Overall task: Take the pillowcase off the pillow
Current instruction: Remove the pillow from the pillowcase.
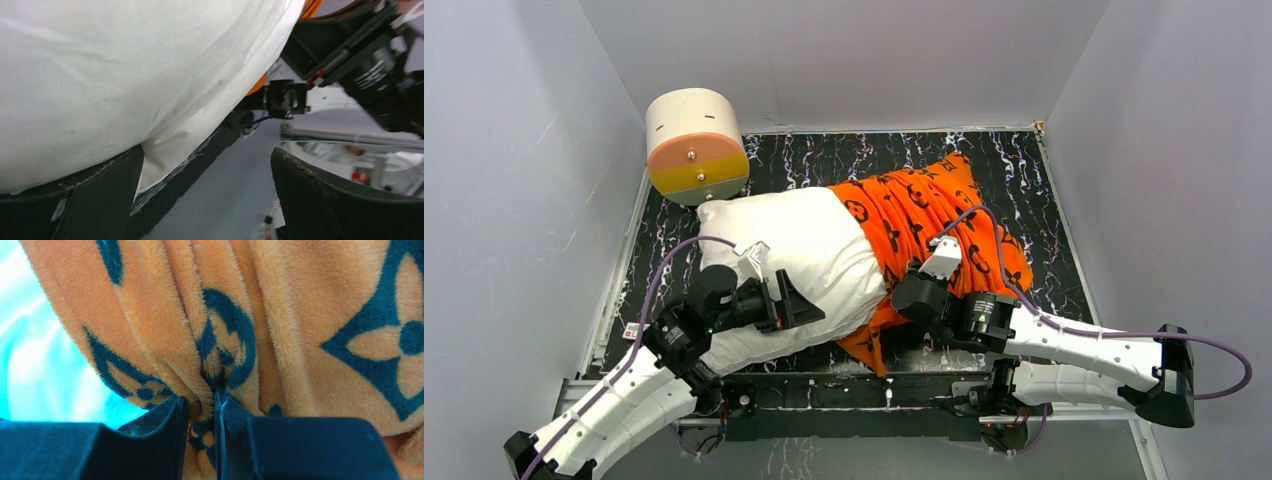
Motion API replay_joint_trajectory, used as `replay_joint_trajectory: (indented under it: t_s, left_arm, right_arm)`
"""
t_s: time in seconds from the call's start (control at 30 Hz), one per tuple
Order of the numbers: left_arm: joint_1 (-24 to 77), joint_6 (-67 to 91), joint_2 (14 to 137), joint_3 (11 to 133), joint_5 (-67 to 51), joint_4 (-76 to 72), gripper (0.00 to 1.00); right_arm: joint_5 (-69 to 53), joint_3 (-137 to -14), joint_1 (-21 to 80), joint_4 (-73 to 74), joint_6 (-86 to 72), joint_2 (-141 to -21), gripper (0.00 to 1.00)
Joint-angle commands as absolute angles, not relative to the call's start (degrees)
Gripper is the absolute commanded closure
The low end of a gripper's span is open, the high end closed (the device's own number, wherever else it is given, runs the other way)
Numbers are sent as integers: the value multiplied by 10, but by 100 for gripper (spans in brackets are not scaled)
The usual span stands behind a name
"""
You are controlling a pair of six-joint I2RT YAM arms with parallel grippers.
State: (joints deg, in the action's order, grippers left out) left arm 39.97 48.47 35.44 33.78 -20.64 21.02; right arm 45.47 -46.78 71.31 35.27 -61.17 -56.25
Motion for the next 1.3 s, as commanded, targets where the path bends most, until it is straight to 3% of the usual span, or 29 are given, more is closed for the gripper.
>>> replay_joint_trajectory:
  t_s: [0.0,0.17,0.27,0.37,0.43,0.5,0.53,0.63,0.7,0.77,0.83,0.9,1.03,1.07,1.1,1.17,1.2,1.23,1.27]
  left_arm:
    - [405,693,300,266,-205,92,2]
    - [406,778,305,225,-121,48,2]
    - [409,698,410,280,-91,41,2]
    - [415,600,528,337,-44,43,3]
    - [430,535,593,349,8,23,16]
    - [435,507,644,357,52,26,40]
    - [437,493,660,361,58,23,46]
    - [438,467,671,367,68,25,76]
    - [438,463,652,361,98,39,90]
    - [438,465,622,350,125,55,100]
    - [438,465,588,337,142,64,100]
    - [438,464,556,326,147,63,100]
    - [438,432,523,335,98,85,100]
    - [438,431,516,344,94,104,95]
    - [438,436,507,351,90,117,74]
    - [439,451,486,354,68,127,24]
    - [438,459,476,358,53,131,11]
    - [438,465,466,363,38,138,3]
    - [438,468,457,372,23,148,2]
  right_arm:
    - [487,-450,704,274,-642,-542,70]
    - [498,-434,700,260,-665,-557,70]
    - [456,-447,698,200,-595,-581,68]
    - [417,-477,698,203,-567,-601,59]
    - [401,-482,698,194,-564,-598,56]
    - [365,-458,698,135,-529,-581,52]
    - [347,-446,698,112,-513,-573,52]
    - [361,-465,698,169,-522,-564,61]
    - [416,-483,699,250,-562,-564,62]
    - [437,-494,698,308,-582,-559,48]
    - [421,-510,699,342,-582,-556,32]
    - [370,-527,698,356,-569,-557,24]
    - [281,-542,698,384,-601,-563,18]
    - [266,-540,699,391,-621,-563,18]
    - [255,-517,699,382,-632,-561,17]
    - [265,-473,699,343,-653,-554,17]
    - [287,-457,698,326,-670,-551,17]
    - [312,-443,699,308,-689,-548,18]
    - [339,-428,699,287,-709,-545,19]
